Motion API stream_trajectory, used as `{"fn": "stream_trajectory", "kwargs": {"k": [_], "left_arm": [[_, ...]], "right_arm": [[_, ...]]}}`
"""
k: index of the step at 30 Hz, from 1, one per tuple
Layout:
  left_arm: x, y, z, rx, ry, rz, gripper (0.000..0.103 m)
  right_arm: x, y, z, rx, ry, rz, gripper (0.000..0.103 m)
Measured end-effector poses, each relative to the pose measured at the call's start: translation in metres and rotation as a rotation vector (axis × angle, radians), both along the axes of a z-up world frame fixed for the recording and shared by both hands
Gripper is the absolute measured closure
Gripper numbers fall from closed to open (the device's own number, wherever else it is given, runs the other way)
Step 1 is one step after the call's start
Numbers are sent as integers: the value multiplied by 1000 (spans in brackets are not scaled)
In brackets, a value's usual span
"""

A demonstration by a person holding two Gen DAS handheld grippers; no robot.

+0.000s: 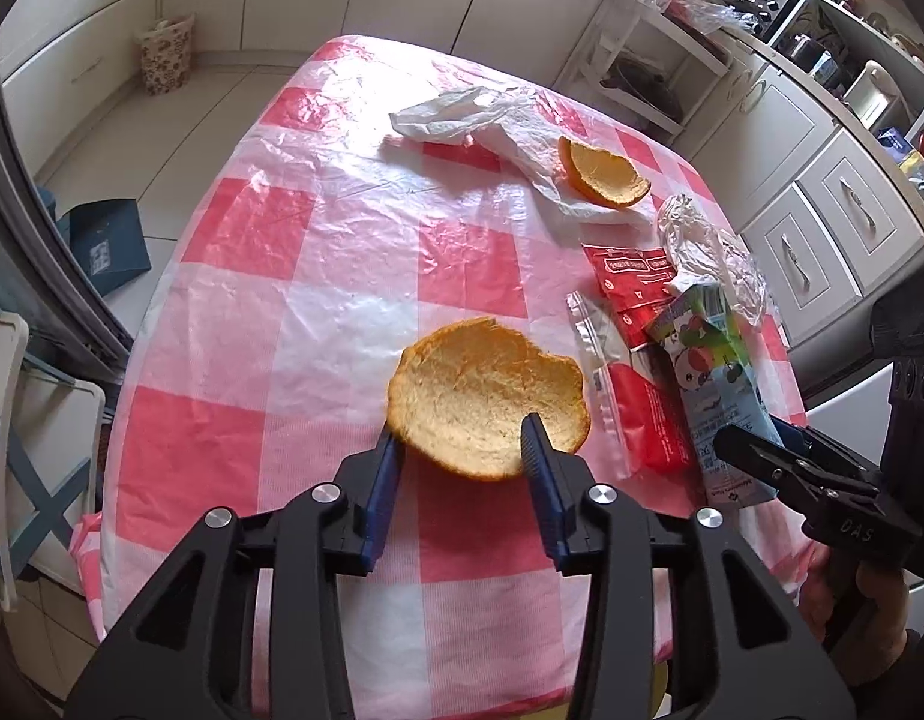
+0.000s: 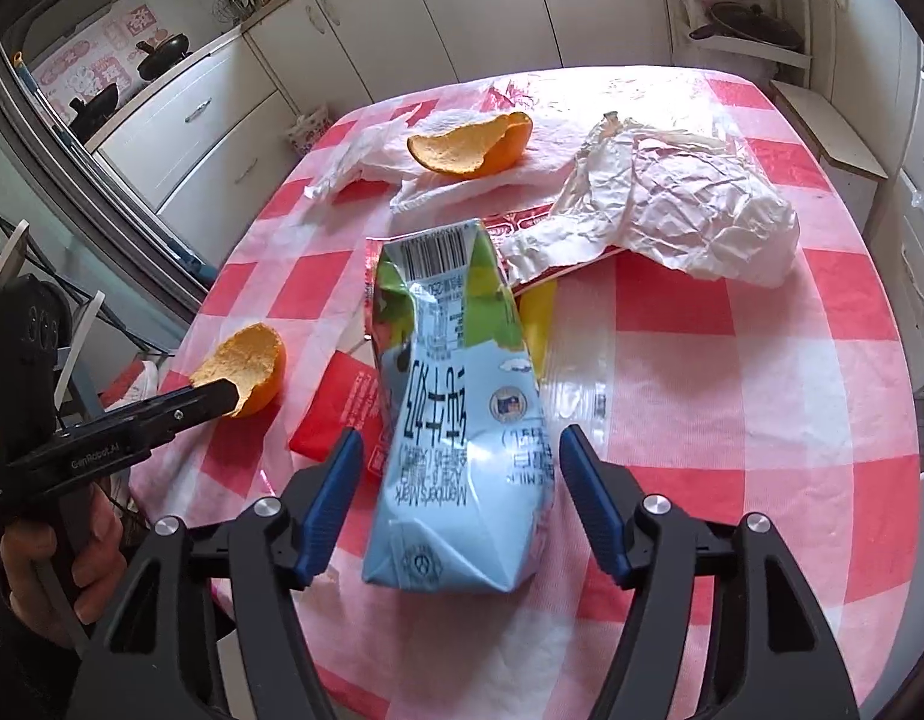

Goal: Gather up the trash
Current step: 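Reach the left tool to the orange peel while the right tool reaches the light blue milk carton, then close the left tool on the orange peel while the right tool grasps the milk carton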

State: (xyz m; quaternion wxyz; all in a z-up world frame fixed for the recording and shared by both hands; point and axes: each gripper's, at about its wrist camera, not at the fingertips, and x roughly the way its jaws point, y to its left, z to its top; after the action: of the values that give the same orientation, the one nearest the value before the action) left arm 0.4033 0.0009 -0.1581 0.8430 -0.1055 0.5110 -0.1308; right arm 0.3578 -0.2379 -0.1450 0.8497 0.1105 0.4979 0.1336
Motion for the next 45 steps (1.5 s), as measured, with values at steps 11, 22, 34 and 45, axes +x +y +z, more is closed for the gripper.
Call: {"fn": "stream_trajectory", "kwargs": {"k": [11, 22, 34, 45], "left_arm": [[5, -16, 9, -7, -20, -66, 91], [0, -17, 16, -18, -40, -63, 91], [2, -29, -2, -50, 7, -72, 66], [-8, -33, 11, -12, -89, -50, 99]], "right_arm": [[5, 4, -3, -38, -15, 23, 48], [-3, -6, 3, 5, -24, 14, 48], [-9, -7, -4, 26, 11, 18, 48], [-18, -19, 11, 33, -38, -25, 48]]}}
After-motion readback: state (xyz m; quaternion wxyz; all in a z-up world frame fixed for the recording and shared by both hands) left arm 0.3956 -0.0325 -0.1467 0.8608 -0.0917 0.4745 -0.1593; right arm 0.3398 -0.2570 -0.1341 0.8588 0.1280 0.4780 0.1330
